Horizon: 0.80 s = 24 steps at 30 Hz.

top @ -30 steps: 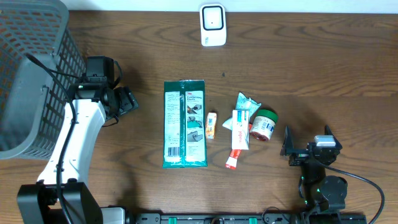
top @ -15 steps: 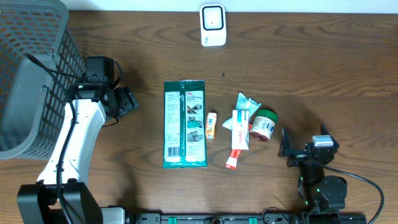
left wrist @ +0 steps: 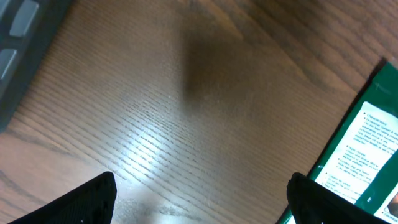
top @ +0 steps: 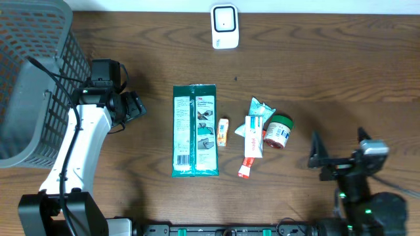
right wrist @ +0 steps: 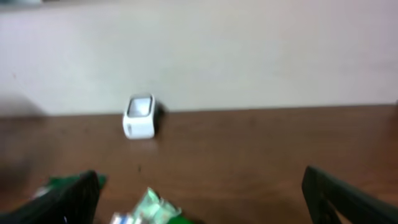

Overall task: Scan the item barcode
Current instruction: 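Reach the right gripper left toward the Panadol box and red tube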

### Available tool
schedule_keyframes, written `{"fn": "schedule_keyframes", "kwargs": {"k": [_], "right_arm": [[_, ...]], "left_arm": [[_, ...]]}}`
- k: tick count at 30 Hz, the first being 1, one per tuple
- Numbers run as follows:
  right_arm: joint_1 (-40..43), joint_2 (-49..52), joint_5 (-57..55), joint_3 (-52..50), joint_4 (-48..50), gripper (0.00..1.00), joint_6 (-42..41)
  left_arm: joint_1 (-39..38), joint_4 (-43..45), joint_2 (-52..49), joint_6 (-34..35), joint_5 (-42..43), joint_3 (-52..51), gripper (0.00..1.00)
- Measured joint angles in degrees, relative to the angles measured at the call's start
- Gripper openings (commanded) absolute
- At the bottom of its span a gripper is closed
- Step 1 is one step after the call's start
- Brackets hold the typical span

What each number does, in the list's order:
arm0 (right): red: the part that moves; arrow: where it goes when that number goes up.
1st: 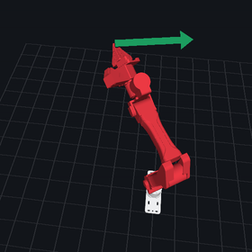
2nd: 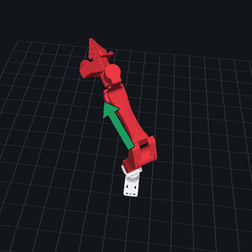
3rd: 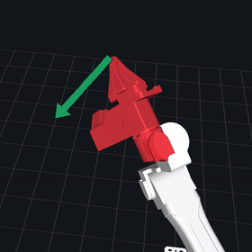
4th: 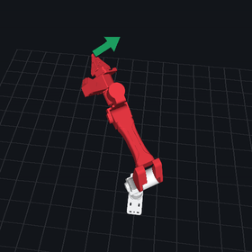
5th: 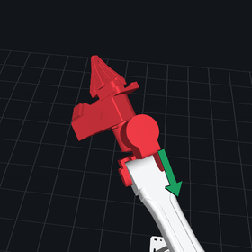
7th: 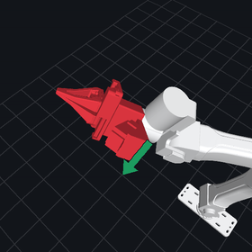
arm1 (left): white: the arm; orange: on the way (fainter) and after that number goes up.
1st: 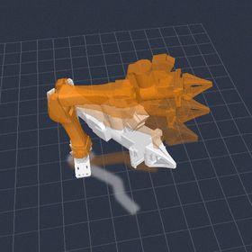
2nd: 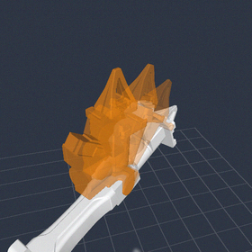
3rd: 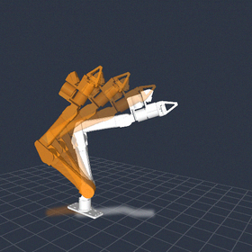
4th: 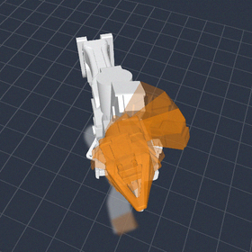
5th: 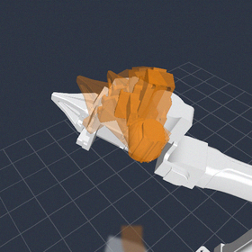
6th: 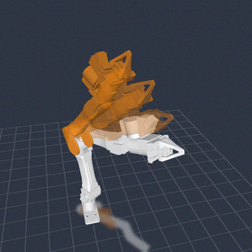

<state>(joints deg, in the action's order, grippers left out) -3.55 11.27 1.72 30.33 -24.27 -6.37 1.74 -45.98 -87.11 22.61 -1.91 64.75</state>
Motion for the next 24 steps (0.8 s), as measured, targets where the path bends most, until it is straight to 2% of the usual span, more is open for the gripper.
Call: {"fn": "schedule_keyframes", "kwargs": {"k": [4,10,14,16,17,18,19,20,22,23,24], "right_arm": [[0.0,14.08,0.44,18.01,-12.79,0.99,-1.36],[-0.09,39.74,3.67,47.56,-41.83,0.99,-2.23],[-0.11,53.44,5.7,59.08,-48.33,0.99,-2.36],[-0.11,57.48,8.57,61.0,-49.35,0.87,-2.36],[-0.11,59.6,11.3,61.37,-50.01,0.7,-1.95],[-0.11,61.0,13.73,61.46,-50.6,0.46,-1.9],[-0.11,62.47,15.91,61.46,-51.15,0.11,-1.7],[-0.11,63.71,18.03,61.48,-51.69,0.01,-1.57],[-0.11,65.88,20.79,61.48,-52.48,0.01,-1.44],[-0.11,66.97,21.94,61.42,-52.74,0.05,-1.38],[-0.11,67.84,22.84,61.13,-52.72,0.14,-1.55]], "left_arm": [[0.0,-0.09,0.0,0.0,0.04,0.0,0.89],[0.0,0.0,0.0,0.0,0.0,-0.02,0.89],[0.0,-0.04,0.0,0.0,0.0,0.0,0.89],[0.0,-0.02,0.0,0.0,0.0,0.0,0.89],[0.0,-0.04,0.0,0.0,0.0,0.0,0.89],[0.0,-0.04,0.0,0.0,0.02,0.0,0.89],[0.0,-0.02,0.0,0.0,0.02,0.0,0.89],[0.0,-0.04,0.0,0.0,0.02,0.0,0.89],[0.0,-0.04,0.0,0.0,0.02,0.0,0.89],[0.0,-0.04,0.0,0.0,0.02,0.0,0.89],[0.0,-0.04,0.0,0.0,0.02,0.0,0.89]]}}
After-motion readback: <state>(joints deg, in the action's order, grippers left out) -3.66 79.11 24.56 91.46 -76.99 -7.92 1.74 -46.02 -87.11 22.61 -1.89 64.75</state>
